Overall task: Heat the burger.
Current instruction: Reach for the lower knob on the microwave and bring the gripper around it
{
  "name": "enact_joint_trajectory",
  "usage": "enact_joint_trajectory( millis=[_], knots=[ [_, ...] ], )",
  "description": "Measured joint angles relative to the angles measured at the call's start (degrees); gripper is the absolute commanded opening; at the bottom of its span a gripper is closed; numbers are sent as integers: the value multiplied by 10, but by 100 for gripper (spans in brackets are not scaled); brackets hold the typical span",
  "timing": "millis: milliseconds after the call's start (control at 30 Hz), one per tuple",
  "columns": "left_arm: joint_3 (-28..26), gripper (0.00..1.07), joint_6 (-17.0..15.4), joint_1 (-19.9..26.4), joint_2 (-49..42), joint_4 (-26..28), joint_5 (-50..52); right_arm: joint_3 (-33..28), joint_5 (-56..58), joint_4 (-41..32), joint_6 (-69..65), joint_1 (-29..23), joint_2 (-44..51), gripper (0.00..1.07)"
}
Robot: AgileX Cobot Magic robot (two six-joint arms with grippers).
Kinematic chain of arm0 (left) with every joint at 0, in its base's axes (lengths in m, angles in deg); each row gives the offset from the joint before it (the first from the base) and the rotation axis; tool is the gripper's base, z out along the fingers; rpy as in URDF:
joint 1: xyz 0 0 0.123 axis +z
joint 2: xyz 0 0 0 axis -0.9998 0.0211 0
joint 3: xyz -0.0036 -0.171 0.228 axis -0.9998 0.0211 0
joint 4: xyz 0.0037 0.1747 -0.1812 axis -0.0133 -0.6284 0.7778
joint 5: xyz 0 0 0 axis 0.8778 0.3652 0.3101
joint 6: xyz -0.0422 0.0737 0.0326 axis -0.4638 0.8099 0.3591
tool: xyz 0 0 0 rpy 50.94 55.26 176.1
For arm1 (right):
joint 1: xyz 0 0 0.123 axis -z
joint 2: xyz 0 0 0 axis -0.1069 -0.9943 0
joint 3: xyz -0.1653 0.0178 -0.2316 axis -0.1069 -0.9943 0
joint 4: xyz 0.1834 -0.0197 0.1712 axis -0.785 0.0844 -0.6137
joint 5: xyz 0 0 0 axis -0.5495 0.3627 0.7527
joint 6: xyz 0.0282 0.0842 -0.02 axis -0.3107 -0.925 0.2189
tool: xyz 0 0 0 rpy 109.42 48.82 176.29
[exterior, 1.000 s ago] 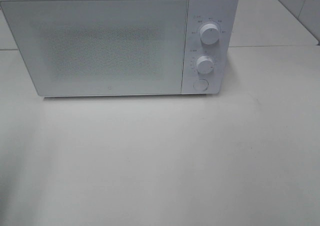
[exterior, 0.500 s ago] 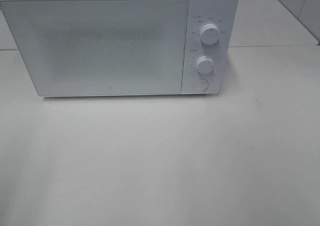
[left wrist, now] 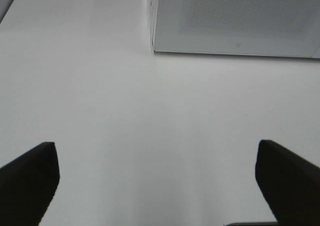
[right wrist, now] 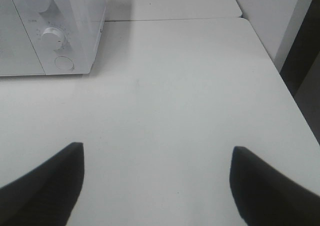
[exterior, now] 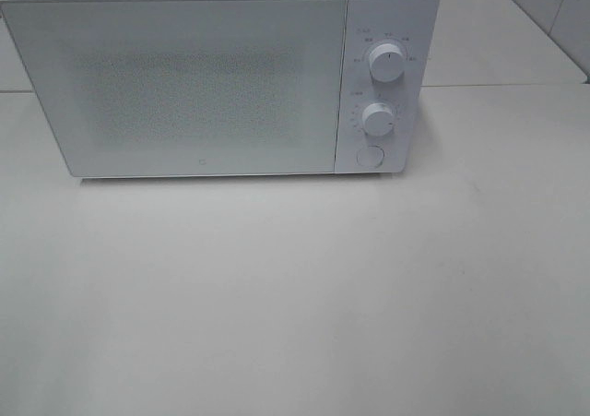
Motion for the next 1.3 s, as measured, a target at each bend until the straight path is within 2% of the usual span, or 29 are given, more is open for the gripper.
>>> enact_joint_trajectory(
  millis=[133, 1300],
  knots=[
    [1, 100, 0, 0, -44, 1, 0, 0, 0, 0, 0, 0, 0, 76],
    [2, 100, 0, 0, -46, 3, 0, 0, -1, 0, 0, 0, 0, 76]
  ],
)
